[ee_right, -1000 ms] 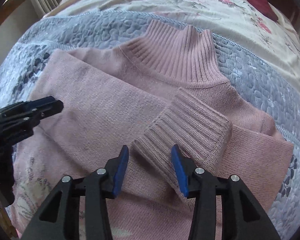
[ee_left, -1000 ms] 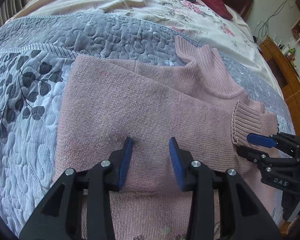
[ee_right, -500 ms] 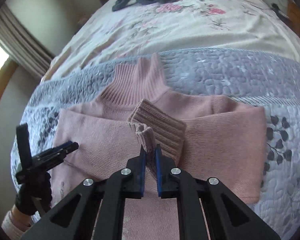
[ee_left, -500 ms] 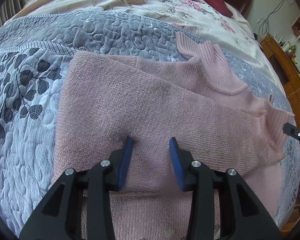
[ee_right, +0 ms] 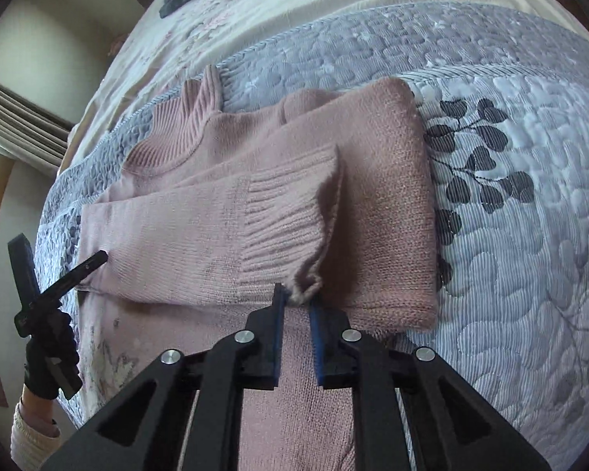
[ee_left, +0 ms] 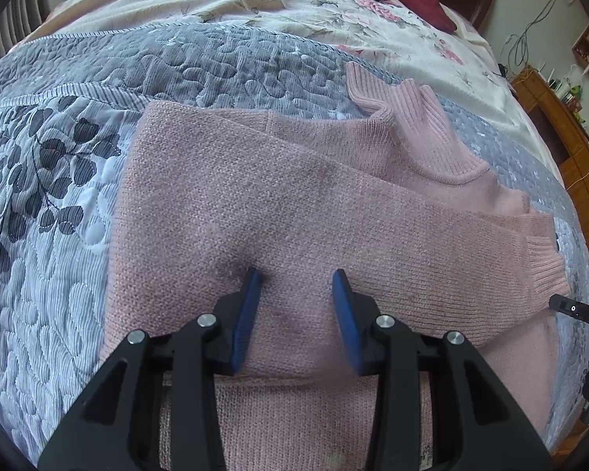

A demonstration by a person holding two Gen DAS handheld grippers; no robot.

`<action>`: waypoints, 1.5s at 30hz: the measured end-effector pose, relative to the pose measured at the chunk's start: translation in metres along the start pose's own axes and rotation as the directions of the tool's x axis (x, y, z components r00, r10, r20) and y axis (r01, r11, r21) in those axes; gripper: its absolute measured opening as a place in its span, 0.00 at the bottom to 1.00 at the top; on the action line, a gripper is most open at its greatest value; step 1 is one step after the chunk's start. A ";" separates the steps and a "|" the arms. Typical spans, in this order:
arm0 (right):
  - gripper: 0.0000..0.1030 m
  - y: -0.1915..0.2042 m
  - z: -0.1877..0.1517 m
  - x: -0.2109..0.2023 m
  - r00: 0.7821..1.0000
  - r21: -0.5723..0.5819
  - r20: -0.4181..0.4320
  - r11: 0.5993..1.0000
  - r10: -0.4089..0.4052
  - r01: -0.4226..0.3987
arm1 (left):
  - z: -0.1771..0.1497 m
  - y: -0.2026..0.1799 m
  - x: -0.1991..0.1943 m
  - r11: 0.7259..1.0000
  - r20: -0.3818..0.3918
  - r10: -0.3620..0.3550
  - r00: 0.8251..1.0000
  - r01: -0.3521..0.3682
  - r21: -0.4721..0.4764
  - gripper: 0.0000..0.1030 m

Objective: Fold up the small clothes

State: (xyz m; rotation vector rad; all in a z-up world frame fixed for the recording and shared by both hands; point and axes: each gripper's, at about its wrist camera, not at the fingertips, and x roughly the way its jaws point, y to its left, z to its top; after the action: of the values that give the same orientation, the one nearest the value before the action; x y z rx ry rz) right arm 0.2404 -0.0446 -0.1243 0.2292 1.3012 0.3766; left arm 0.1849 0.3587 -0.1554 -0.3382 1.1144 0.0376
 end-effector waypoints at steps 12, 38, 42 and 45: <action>0.14 -0.016 0.055 0.021 1.000 0.062 -0.019 0.998 0.013 -0.011 | 0.014 -0.021 0.000 0.999 0.000 0.026 1.000 -0.026 0.038 0.44; 0.24 0.013 0.078 -0.013 0.995 -0.072 0.085 0.996 0.059 -0.053 | 0.039 -0.025 -0.015 0.998 0.042 -0.019 0.999 0.016 0.067 0.54; 0.26 0.043 0.118 0.005 0.994 -0.110 0.065 0.991 0.084 -0.076 | 0.085 -0.033 -0.013 0.998 0.059 -0.041 0.997 0.039 0.039 0.59; 0.27 0.059 0.149 0.032 0.992 -0.102 0.025 0.988 0.121 -0.117 | 0.117 -0.033 0.006 0.997 0.033 -0.072 0.997 0.072 -0.024 0.60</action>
State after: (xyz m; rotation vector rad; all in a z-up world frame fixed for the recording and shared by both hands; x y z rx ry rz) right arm 0.3827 0.0291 -0.0925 0.2277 1.2379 0.5368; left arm 0.2966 0.3596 -0.1063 -0.3984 1.0698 -0.0069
